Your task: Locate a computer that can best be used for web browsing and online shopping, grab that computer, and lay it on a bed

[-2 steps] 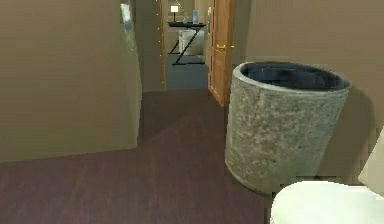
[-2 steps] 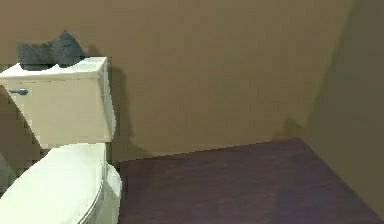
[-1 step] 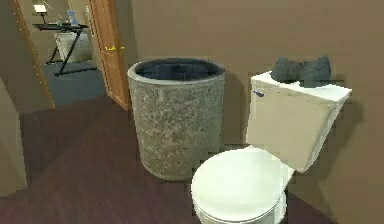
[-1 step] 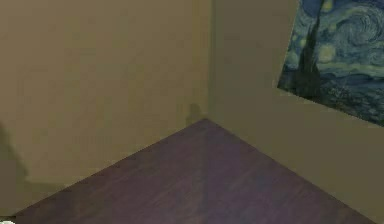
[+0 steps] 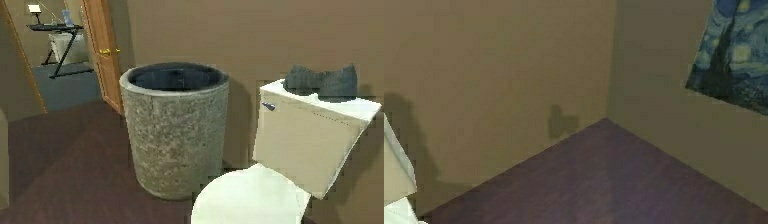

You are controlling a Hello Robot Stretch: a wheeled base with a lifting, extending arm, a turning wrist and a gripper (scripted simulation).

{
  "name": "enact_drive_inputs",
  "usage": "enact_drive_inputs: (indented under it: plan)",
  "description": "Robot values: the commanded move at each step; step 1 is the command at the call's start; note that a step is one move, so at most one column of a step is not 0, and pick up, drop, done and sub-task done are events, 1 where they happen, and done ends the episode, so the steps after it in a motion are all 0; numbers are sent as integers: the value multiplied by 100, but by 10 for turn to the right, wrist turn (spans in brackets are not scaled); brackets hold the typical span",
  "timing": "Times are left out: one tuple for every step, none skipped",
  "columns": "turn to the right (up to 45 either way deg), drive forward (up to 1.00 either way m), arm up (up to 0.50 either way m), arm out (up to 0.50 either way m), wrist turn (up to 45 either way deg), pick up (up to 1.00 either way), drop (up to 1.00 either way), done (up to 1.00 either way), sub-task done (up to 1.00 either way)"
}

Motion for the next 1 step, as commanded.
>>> enact_drive_inputs:
  plan:
    - [-390,0,0,0,0,0,0,0,0]
